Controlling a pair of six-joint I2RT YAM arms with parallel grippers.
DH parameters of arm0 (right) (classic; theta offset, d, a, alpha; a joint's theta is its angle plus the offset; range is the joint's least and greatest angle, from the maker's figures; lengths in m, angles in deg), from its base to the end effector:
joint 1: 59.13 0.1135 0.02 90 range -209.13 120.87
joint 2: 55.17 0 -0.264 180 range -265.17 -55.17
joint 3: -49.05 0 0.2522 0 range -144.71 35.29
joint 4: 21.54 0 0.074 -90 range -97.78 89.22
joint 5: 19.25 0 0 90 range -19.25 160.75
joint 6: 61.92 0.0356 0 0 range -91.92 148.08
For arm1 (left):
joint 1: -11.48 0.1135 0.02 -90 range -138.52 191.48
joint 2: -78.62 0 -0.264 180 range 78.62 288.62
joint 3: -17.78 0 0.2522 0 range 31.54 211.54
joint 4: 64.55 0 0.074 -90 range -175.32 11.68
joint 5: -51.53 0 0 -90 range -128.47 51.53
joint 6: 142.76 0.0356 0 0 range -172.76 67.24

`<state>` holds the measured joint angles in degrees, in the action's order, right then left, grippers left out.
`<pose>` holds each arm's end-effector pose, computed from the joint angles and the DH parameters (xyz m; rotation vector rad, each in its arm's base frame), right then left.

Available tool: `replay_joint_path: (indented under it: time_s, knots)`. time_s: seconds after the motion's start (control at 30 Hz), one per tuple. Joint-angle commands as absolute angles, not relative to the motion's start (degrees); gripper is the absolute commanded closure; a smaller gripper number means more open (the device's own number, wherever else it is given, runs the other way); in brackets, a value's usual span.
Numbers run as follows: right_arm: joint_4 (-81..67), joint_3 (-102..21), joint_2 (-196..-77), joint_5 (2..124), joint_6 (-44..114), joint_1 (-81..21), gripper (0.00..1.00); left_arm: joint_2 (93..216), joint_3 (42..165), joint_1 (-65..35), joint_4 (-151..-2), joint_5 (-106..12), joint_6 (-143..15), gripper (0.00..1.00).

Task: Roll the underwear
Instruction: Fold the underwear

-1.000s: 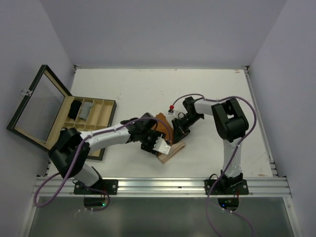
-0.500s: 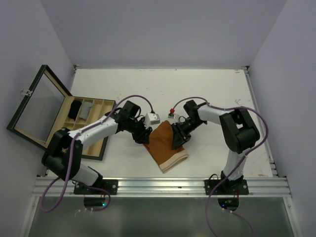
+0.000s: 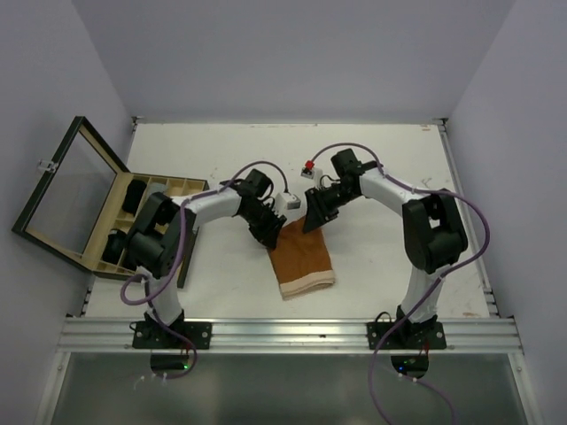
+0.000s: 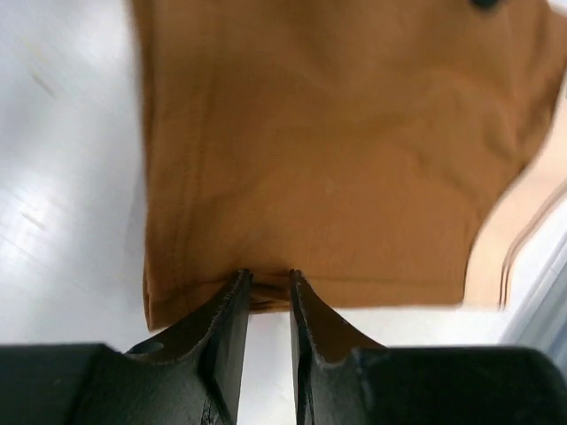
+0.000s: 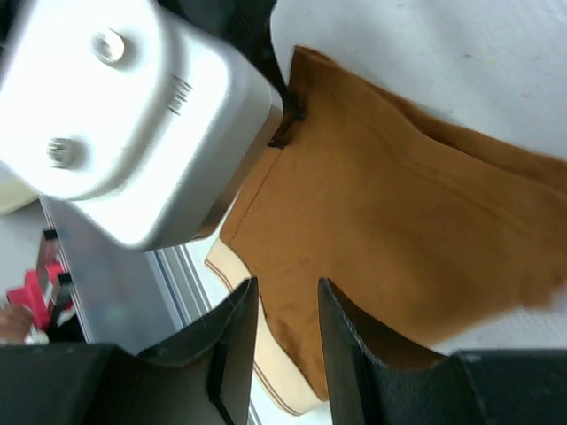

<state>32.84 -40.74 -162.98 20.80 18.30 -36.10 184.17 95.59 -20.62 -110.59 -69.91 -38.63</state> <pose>0.3297 0.1698 0.1945 -0.9367 2.5015 1.2802 0.2808 -0.1981 0.1502 1.2153 2.5581 -0.8497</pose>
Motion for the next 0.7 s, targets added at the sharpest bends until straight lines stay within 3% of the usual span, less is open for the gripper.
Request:
replay_joint_path:
  time_s: [0.0, 0.13, 0.17, 0.33, 0.53, 0.67]
  knots:
    - [30.46, -37.85, -161.61, 20.92, 21.03, -40.21, 0.63, 190.40, 105.78, -19.81, -110.22, -64.21, -31.78, 0.72]
    - [26.42, -32.14, -158.19, 18.73, 24.56, -44.79, 0.63, 201.70, 119.75, -19.90, -110.48, -67.99, -25.00, 0.67]
    - [25.10, -30.38, -156.26, 18.72, 24.91, -45.32, 0.63, 204.27, 128.05, -19.99, -112.31, -68.08, -24.12, 0.65]
    - [21.67, -28.43, -153.34, 18.02, 26.14, -45.94, 0.64, 212.74, 144.29, -20.43, -109.55, -70.11, -25.06, 0.41]
    - [12.72, -27.74, -158.61, 16.96, 32.72, -45.68, 0.63, 199.40, 133.16, -18.58, -102.05, -66.42, -30.78, 0.34]
    - [-6.49, -23.79, -161.51, 17.93, 43.70, -44.80, 0.62, 191.83, 123.93, -15.42, -101.08, -66.94, -35.26, 0.34]
